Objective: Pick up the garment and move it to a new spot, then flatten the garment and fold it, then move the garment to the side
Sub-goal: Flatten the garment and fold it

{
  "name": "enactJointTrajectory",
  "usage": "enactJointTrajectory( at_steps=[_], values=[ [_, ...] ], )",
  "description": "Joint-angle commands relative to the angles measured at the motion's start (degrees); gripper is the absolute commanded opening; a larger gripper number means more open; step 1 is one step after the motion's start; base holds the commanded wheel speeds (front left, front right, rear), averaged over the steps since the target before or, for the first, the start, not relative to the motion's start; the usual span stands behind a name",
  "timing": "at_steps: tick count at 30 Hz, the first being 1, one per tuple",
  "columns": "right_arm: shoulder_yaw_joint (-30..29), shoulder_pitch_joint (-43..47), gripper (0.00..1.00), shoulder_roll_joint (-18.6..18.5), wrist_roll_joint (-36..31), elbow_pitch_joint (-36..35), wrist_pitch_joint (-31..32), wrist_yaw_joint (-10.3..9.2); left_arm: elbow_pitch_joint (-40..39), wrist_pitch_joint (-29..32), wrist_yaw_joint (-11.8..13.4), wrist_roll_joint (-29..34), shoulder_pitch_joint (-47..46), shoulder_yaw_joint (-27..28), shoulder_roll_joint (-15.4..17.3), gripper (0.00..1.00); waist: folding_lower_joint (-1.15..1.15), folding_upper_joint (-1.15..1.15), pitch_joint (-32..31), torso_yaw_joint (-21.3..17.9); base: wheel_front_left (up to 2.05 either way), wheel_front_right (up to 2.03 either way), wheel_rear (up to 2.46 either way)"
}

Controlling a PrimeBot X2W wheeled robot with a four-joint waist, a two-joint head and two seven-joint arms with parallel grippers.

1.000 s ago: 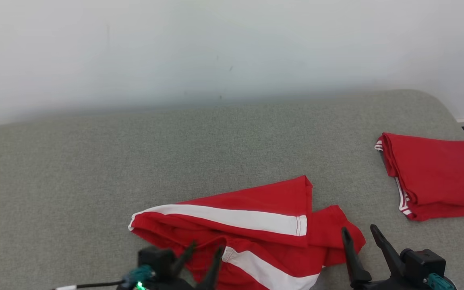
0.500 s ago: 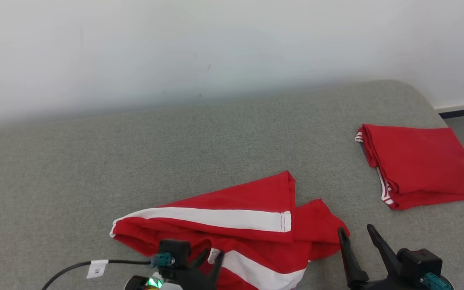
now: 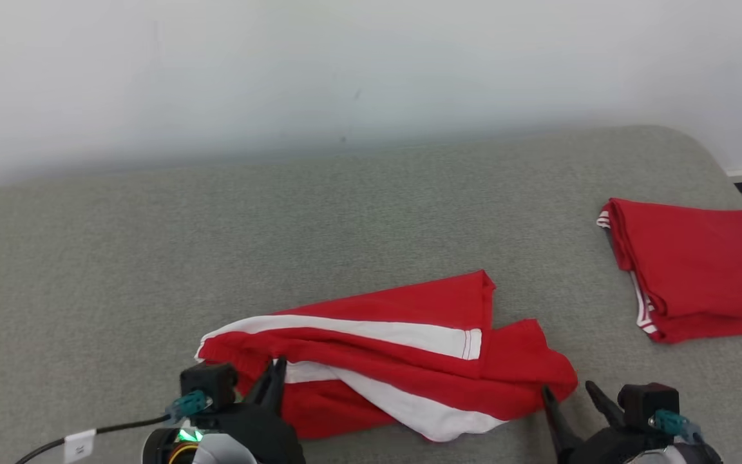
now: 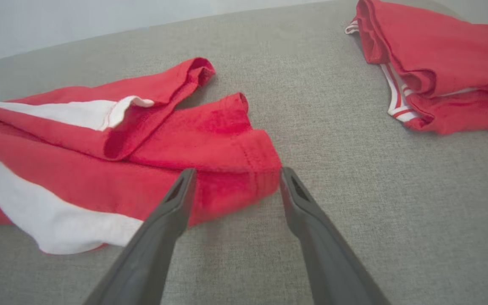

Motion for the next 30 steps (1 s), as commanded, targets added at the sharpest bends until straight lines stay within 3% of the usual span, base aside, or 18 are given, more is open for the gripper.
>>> enactJointTrajectory(
  at_steps=[1,5,9,10,11,12,21,27,30],
  values=[
    [-0.66,-0.89,1.00,0.00,-0.59,0.66,0.89,-0.14,-0.20,-0.93,0.52,0.03,0.52,0.43,0.35,0.00,0.00,0.00,0.27,1.33,0.00,0.00,0.00],
    [-3.27,-3.04,1.00,0.01,-1.61,3.39,3.80,-0.15,-0.38,-1.98,0.65,0.58,0.00,0.38,0.10,0.00,0.00,0.00,0.75,3.02,0.00,0.00,0.00],
    [-2.03,-4.50,1.00,0.03,0.50,5.72,5.09,-0.15,-0.05,-2.39,0.28,0.49,-0.51,0.08,-0.47,0.00,0.00,0.00,1.14,3.52,0.00,0.00,0.00],
    [-1.67,-4.82,0.82,0.02,0.75,6.17,5.54,-0.14,0.00,-2.43,0.30,0.50,-0.62,-0.01,-0.62,0.00,0.00,0.00,1.24,3.59,0.00,0.00,0.00],
    [-1.25,-5.39,0.24,0.00,0.66,6.17,5.56,-0.15,0.03,-2.57,0.21,0.54,-0.78,-0.08,-0.70,0.00,0.00,0.00,1.32,3.64,0.00,0.00,0.00],
    [-1.16,-5.87,0.00,-0.01,0.69,6.02,5.34,-0.15,-0.04,-2.67,0.09,0.56,-0.89,-0.03,-0.76,0.00,0.00,0.00,1.38,3.66,0.00,0.00,0.00],
    [-5.12,-6.86,0.00,-0.03,-0.35,-2.06,4.31,-0.15,-3.53,-6.20,-0.35,-0.08,-2.40,2.47,-1.14,0.00,0.00,0.00,1.29,3.74,0.00,0.00,0.00],
    [-9.37,-8.98,0.00,-0.02,-1.39,-11.18,7.99,-0.15,-8.20,-6.67,-0.25,-0.90,-2.65,4.11,-0.36,0.00,0.00,0.00,1.31,4.22,0.00,0.00,0.00],
    [-10.02,-13.23,0.00,-0.01,0.28,-10.52,10.20,-0.15,-8.59,-5.97,0.26,-0.83,-3.03,4.35,0.39,0.00,0.00,0.00,2.14,4.53,0.00,0.00,0.00]
  ],
)
